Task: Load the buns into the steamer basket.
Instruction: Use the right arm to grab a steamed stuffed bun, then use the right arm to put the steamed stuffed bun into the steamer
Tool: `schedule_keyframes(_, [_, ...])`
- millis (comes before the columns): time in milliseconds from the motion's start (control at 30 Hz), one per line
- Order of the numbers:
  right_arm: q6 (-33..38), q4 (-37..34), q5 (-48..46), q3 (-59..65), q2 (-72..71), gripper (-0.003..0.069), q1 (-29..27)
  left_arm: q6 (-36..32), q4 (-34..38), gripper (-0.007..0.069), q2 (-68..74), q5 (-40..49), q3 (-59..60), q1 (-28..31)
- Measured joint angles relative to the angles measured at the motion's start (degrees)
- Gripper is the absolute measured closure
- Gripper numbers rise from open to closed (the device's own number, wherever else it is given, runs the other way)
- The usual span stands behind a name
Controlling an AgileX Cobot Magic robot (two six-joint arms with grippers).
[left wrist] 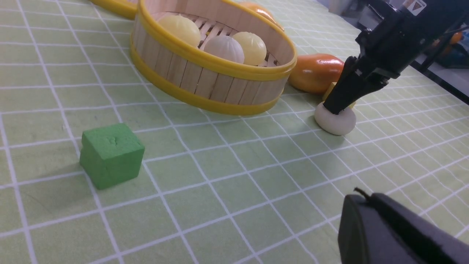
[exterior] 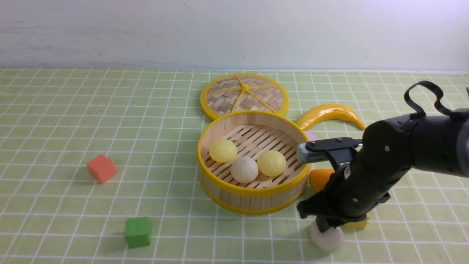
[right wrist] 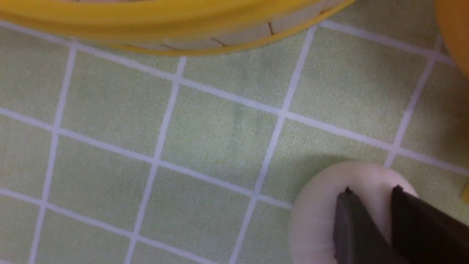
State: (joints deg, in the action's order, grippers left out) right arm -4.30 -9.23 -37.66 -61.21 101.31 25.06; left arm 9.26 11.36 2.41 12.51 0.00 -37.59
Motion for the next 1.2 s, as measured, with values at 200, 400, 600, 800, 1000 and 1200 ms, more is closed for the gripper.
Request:
schedule_keyframes(200, [2.6, -1.4, -4.9, -1.7, -4.1, 0.0652, 0.0, 0.0, 0.0, 0.0629, 0.0, 0.0, 0.0, 0.0])
schedule_keyframes(400, [3.9, -2.4, -3.4, -11.4, -6.9, 0.0652, 0.1, 0.0, 0.0, 0.0625, 0.0, 0.0, 0.0, 0.0])
schedule_keyframes(600, [4.3, -2.5, 6.2, -24.0, 2.9, 0.0651, 0.1, 0.0, 0.0, 0.0623, 0.0, 0.0, 0.0, 0.0])
schedule_keyframes(800, [4.3, -3.9, 9.1, -34.8, 16.3, 0.0633, 0.1, 0.0, 0.0, 0.0621, 0.0, 0.0, 0.0, 0.0])
schedule_keyframes(1000, [4.3, -4.0, 9.2, -40.9, 25.3, 0.0503, 0.1, 0.0, 0.0, 0.0615, 0.0, 0.0, 0.0, 0.0])
schedule_keyframes(1200, [4.3, -4.0, 6.2, -41.5, 23.4, 0.0208, 0.1, 0.0, 0.0, 0.0606, 0.0, 0.0, 0.0, 0.0])
